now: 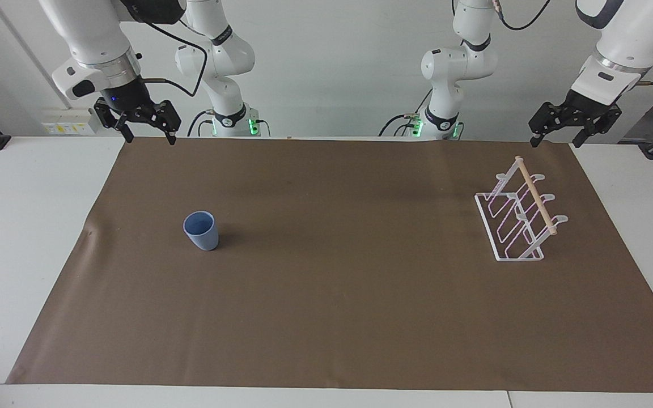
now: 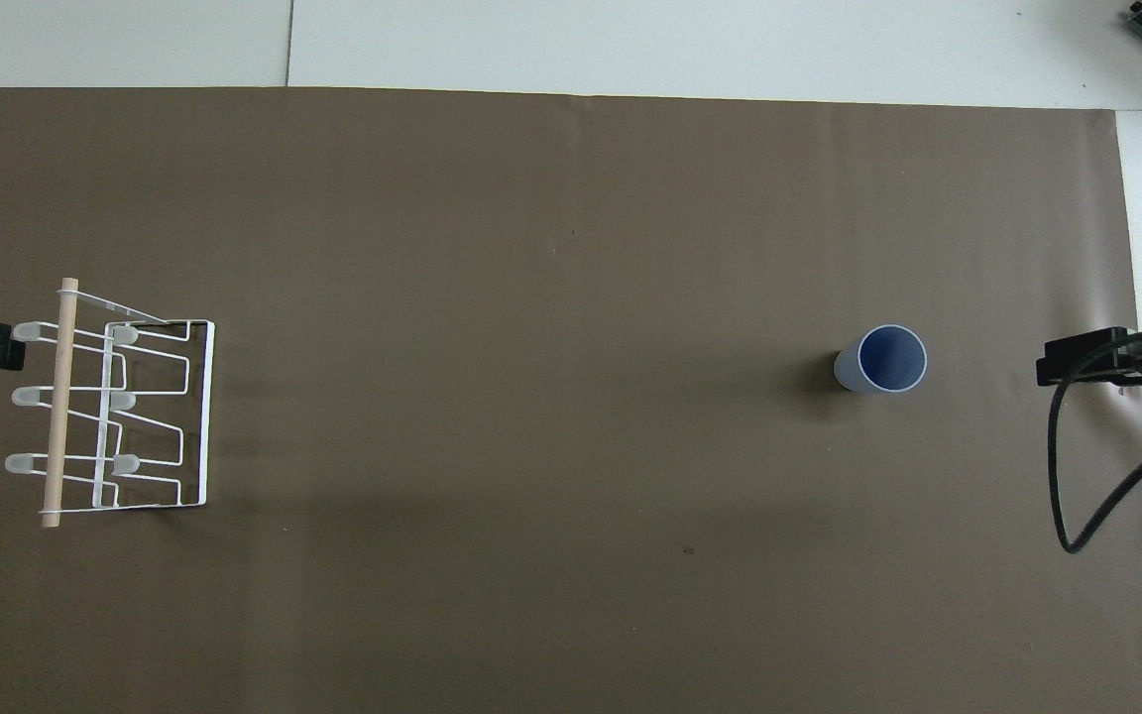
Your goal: Hang cup on cup holder
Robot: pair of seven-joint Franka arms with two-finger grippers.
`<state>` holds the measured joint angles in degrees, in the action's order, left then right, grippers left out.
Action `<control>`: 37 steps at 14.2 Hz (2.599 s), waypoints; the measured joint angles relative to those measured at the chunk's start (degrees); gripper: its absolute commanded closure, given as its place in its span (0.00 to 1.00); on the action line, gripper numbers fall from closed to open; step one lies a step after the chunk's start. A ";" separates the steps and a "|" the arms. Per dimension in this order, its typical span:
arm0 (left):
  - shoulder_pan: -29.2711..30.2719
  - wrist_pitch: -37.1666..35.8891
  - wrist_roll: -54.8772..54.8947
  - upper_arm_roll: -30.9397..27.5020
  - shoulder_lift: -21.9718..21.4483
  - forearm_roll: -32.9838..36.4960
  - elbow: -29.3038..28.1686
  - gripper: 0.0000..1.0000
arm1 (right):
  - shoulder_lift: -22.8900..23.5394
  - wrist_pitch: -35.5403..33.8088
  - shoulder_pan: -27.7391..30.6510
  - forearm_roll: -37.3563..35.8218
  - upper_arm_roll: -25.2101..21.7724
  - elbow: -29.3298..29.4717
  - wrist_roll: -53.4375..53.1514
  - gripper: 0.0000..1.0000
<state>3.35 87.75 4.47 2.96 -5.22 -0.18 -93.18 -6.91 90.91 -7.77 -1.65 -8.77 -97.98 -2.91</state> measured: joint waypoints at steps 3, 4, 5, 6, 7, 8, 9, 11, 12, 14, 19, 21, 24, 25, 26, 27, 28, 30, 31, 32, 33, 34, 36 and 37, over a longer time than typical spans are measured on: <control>0.00 0.00 0.00 0.00 0.00 0.00 0.00 0.00 | -0.04 1.95 0.00 0.00 -0.01 -1.27 1.04 0.00; 0.00 0.00 0.00 0.00 0.00 0.00 0.00 0.00 | 0.01 2.18 0.00 0.00 -0.01 -1.62 1.92 0.00; 0.00 0.00 0.00 -0.01 0.00 0.00 0.00 0.00 | 0.30 2.84 0.02 0.02 -0.01 -1.94 2.43 0.00; 0.00 0.00 0.00 -0.02 0.00 0.00 0.00 0.00 | 0.78 4.11 0.08 0.19 -0.01 -2.12 2.56 0.00; 0.00 0.00 0.00 -0.03 0.00 0.00 0.00 0.00 | 1.34 5.48 0.14 0.29 -0.02 -2.21 2.60 0.00; 0.00 0.00 0.00 -0.04 0.00 0.00 0.00 0.00 | 1.88 6.43 0.17 0.34 -0.01 -2.23 2.61 0.00; 0.02 0.00 0.00 -0.08 0.00 0.00 0.00 0.00 | 2.28 7.03 0.20 0.37 -0.01 -2.23 2.62 0.00; 0.09 0.00 0.00 -0.29 0.00 0.00 -0.01 0.00 | 2.48 7.42 0.25 0.37 -0.02 -2.22 2.70 0.00; 0.10 0.00 0.00 -0.40 0.00 0.00 -0.01 0.00 | 2.47 7.51 0.26 0.39 -0.01 -2.21 2.74 0.00; 0.10 0.00 0.00 -0.43 0.00 0.00 -0.01 0.00 | 2.47 7.52 0.24 0.43 0.00 -2.22 2.79 0.00; 0.10 0.00 0.00 -0.44 0.00 0.00 -0.01 0.00 | 2.47 7.12 0.23 0.45 0.01 -2.22 3.03 0.00; 0.10 0.00 0.00 -0.43 0.00 0.00 -0.01 0.00 | 2.46 7.13 0.23 0.46 0.01 -2.21 3.03 0.00; 0.10 0.00 0.00 -0.44 0.00 0.00 -0.01 0.00 | 2.45 7.19 0.23 0.46 0.01 -2.21 3.03 0.00; 0.10 0.00 0.00 -0.44 0.00 0.00 -0.01 0.00 | 2.45 7.19 0.23 0.46 0.01 -2.21 3.03 0.00; 0.10 0.00 0.00 -0.44 0.00 0.00 -0.01 0.00 | 2.45 7.19 0.23 0.46 0.01 -2.21 3.03 0.00; 0.10 0.00 0.00 -0.44 0.00 0.00 -0.01 0.00 | 2.45 7.19 0.23 0.46 0.01 -2.21 3.03 0.00; 0.10 0.00 0.00 -0.43 0.00 0.00 -0.01 0.00 | 2.45 7.19 0.23 0.46 0.01 -2.21 3.03 0.00; 0.10 0.00 0.00 -0.43 0.00 0.00 -0.01 0.00 | 2.45 7.41 0.20 0.46 0.01 -2.23 3.03 0.00; 0.10 0.00 0.00 -0.43 0.00 0.00 -0.01 0.00 | 2.45 7.90 0.08 0.46 0.02 -2.33 3.03 0.00; 0.10 0.00 0.00 -0.43 0.00 0.00 -0.01 0.00 | 2.46 8.22 -0.09 0.46 0.02 -2.49 3.03 0.00; 0.10 0.00 0.00 -0.44 0.00 0.00 -0.01 0.00 | 2.46 8.31 -0.17 0.46 0.08 -2.70 3.03 0.00; 0.10 0.00 0.00 -0.44 0.00 0.00 -0.01 0.00 | 2.46 8.31 -0.17 0.47 0.11 -2.86 3.03 0.00; 0.10 0.00 0.00 -0.44 0.00 0.00 -0.01 0.00 | 2.46 8.31 -0.17 0.47 0.11 -3.06 3.03 0.00; 0.10 0.00 0.00 -0.44 0.00 0.00 -0.01 0.00 | 2.46 8.34 -0.17 0.47 0.11 -3.12 3.03 0.00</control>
<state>3.45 87.75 4.47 2.53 -5.22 -0.18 -93.18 -4.45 99.25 -7.94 -1.18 -8.66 -101.09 0.12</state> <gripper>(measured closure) 0.000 0.000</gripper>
